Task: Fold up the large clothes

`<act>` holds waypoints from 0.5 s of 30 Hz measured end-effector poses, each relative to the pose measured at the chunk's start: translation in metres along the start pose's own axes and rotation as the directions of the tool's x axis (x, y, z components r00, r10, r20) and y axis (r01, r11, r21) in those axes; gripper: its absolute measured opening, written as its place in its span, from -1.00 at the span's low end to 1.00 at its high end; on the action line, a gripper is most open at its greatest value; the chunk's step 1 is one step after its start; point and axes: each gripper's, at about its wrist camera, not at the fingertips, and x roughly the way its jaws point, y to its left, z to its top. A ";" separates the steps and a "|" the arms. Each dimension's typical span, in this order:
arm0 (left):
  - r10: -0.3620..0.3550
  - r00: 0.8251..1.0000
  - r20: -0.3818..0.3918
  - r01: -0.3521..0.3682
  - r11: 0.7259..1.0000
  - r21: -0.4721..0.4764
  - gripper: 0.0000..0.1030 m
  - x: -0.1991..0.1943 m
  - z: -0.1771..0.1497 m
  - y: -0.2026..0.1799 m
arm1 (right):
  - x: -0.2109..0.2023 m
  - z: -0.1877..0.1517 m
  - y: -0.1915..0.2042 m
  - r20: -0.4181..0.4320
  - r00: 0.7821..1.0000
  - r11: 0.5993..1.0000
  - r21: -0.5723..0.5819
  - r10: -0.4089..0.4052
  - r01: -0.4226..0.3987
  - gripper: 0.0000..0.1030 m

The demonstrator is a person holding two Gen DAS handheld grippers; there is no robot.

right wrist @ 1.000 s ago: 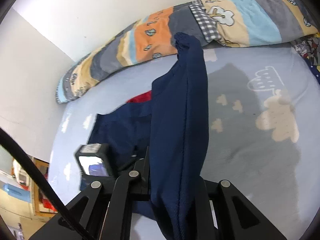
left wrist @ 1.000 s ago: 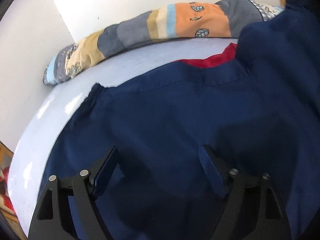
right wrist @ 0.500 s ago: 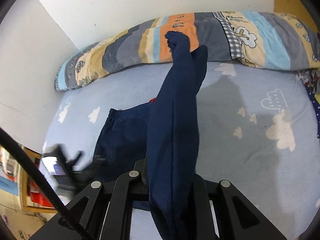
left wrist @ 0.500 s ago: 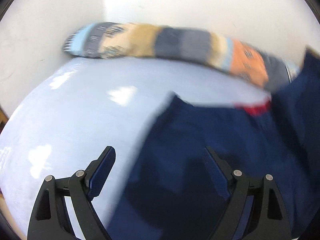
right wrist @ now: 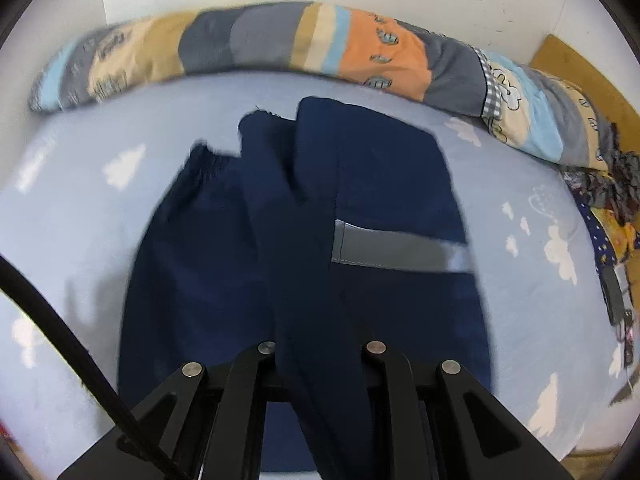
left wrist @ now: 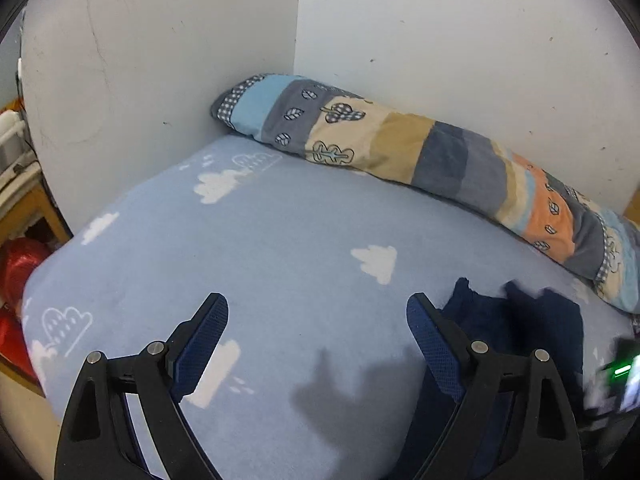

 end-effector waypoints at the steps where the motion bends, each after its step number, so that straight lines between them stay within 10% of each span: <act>1: -0.001 1.000 -0.003 0.001 1.000 0.004 0.75 0.002 0.000 0.003 | 0.009 -0.005 0.013 0.000 1.000 1.000 0.006 -0.023 0.023 -0.74; 15: -0.004 1.000 -0.012 0.004 1.000 -0.030 0.75 0.014 -0.006 0.048 | 0.010 -0.005 0.080 0.089 0.990 0.990 0.105 -0.108 0.098 -0.75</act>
